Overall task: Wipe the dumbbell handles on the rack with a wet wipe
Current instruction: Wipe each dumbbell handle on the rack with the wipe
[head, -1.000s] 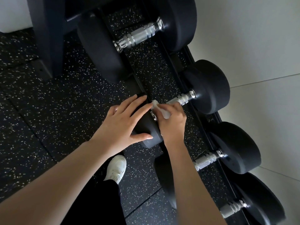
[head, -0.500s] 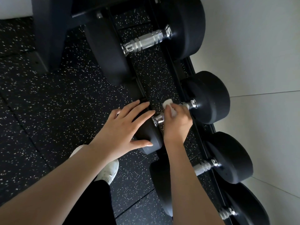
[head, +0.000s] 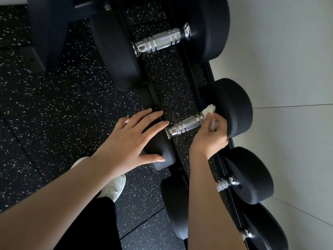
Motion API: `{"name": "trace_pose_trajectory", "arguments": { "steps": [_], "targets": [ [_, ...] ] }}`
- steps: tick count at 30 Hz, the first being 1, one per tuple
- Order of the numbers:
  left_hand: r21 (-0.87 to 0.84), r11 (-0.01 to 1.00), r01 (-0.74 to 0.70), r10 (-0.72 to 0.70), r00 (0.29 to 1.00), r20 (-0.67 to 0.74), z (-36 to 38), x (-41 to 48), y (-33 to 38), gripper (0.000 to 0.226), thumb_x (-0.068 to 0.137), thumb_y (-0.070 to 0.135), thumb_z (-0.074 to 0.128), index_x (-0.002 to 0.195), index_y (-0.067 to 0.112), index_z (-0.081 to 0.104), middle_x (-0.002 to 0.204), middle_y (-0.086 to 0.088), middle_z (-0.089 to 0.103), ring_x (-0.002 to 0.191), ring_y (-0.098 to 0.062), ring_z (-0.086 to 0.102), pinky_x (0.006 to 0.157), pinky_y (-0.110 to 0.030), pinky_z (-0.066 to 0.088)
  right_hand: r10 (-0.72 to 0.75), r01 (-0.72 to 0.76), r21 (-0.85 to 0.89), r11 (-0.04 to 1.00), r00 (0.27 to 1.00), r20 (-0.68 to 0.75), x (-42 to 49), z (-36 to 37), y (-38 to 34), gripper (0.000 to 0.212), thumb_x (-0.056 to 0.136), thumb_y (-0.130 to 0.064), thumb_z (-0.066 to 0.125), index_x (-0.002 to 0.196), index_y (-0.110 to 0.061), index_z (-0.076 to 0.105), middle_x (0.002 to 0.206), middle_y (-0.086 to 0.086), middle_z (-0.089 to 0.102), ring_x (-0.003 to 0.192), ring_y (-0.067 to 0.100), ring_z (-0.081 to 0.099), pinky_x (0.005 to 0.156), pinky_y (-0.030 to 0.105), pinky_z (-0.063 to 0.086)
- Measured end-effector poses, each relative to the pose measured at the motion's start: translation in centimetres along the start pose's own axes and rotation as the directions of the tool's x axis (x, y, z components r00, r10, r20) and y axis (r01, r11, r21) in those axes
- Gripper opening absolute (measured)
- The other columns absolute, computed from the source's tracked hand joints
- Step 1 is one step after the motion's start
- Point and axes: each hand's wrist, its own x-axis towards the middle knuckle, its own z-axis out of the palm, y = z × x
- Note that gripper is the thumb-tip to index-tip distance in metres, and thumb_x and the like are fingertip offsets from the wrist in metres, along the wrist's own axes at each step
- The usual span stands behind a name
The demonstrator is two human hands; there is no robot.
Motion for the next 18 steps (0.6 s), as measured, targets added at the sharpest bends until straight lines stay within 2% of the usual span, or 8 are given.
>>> {"name": "trace_pose_trajectory", "arguments": {
  "steps": [3,6,9,11,15,18],
  "targets": [
    [-0.004,1.0,0.0,0.0,1.0,-0.004,0.0,0.0,0.0,0.081,0.076,0.073,0.032,0.143,0.028,0.032,0.152,0.004,0.029,0.139,-0.019,0.025,0.099,-0.046,0.036,0.036,-0.036,0.015,0.999,0.999,0.004,0.0,-0.7,0.2,0.015,0.086,-0.018,0.067,0.09,-0.004,0.07,0.063,-0.01,0.058,0.058,-0.019,0.054,0.05,0.0,0.038],
    [-0.017,1.0,0.002,-0.003,1.0,-0.012,0.1,0.0,0.0,0.08,0.076,0.072,0.035,0.143,0.028,0.032,0.152,0.004,0.029,0.139,-0.019,0.025,0.099,-0.047,0.036,0.053,-0.053,-0.012,0.999,0.997,0.053,0.4,-0.5,-0.4,0.012,0.086,-0.018,0.066,0.091,-0.008,0.071,0.072,-0.002,0.066,0.058,-0.005,0.058,0.054,0.002,0.042],
    [-0.016,1.0,0.003,-0.003,1.0,-0.015,0.1,-0.1,0.0,0.08,0.077,0.072,0.043,0.144,0.028,0.032,0.152,0.004,0.028,0.14,-0.019,0.024,0.099,-0.047,0.036,0.076,-0.059,-0.097,0.993,0.982,0.173,1.1,0.0,-1.5,0.016,0.085,-0.024,0.067,0.096,-0.015,0.073,0.082,0.0,0.071,0.071,0.01,0.063,0.061,0.014,0.045],
    [-0.023,1.0,0.007,-0.008,1.0,-0.008,0.1,0.0,0.0,0.081,0.076,0.07,0.046,0.144,0.029,0.03,0.153,0.005,0.027,0.14,-0.019,0.023,0.101,-0.047,0.034,0.102,-0.051,-0.199,0.979,0.962,0.253,1.8,0.1,-2.2,0.017,0.085,-0.028,0.067,0.096,-0.017,0.073,0.082,0.001,0.071,0.072,0.015,0.062,0.064,0.022,0.046],
    [-0.029,0.999,0.014,-0.014,1.0,0.003,0.1,0.0,0.1,0.082,0.076,0.07,0.044,0.145,0.03,0.028,0.154,0.005,0.024,0.141,-0.018,0.02,0.102,-0.048,0.032,0.093,0.111,-0.406,0.907,0.889,0.449,2.7,-0.5,-3.3,0.018,0.087,-0.028,0.064,0.099,-0.018,0.072,0.083,0.004,0.07,0.073,0.02,0.063,0.066,0.029,0.05],
    [-0.024,1.0,0.017,-0.017,1.0,-0.004,0.2,-0.1,0.1,0.081,0.076,0.07,0.044,0.145,0.029,0.028,0.154,0.005,0.024,0.141,-0.019,0.021,0.102,-0.048,0.033,0.058,0.281,-0.453,0.846,0.796,0.602,2.3,-0.6,-3.7,0.018,0.087,-0.026,0.062,0.102,-0.02,0.072,0.087,0.007,0.071,0.078,0.026,0.067,0.072,0.035,0.056]
  ]
}}
